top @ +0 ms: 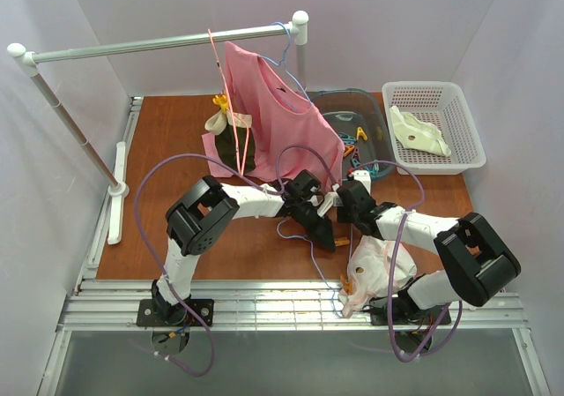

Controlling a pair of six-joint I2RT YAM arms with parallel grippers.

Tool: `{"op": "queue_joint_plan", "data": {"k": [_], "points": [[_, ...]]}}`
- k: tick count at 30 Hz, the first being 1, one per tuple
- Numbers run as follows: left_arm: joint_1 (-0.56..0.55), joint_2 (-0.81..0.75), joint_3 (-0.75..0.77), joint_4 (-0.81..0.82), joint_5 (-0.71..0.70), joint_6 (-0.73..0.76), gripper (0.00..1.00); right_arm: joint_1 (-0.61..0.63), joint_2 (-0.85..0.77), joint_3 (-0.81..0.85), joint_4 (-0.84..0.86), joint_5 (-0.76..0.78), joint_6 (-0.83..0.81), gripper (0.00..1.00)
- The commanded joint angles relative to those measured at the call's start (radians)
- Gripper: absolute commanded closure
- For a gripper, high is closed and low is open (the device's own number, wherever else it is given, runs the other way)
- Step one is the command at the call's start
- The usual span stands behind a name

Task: Clip the underwear to the hanger
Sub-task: Adjust the hanger at the center of the board.

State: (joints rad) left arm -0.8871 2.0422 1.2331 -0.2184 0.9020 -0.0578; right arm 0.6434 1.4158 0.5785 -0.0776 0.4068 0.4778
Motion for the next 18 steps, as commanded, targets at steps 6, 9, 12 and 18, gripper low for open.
{"op": "queue_joint_plan", "data": {"k": [6, 9, 12, 18], "points": [[0.011, 0.088, 0.097, -0.094, -0.084, -0.057, 0.99, 0.102, -0.008, 0.024, -0.048, -0.108, -0.051, 0.99], [0.011, 0.079, 0.098, -0.099, -0.086, -0.056, 0.99, 0.122, -0.018, 0.034, -0.05, -0.128, -0.045, 0.99], [0.011, 0.07, 0.097, -0.099, -0.089, -0.059, 0.99, 0.15, -0.041, 0.04, -0.05, -0.158, -0.027, 0.99], [0.011, 0.052, 0.086, -0.098, -0.1, -0.059, 0.99, 0.208, -0.095, 0.073, -0.053, -0.209, -0.01, 0.99]]}}
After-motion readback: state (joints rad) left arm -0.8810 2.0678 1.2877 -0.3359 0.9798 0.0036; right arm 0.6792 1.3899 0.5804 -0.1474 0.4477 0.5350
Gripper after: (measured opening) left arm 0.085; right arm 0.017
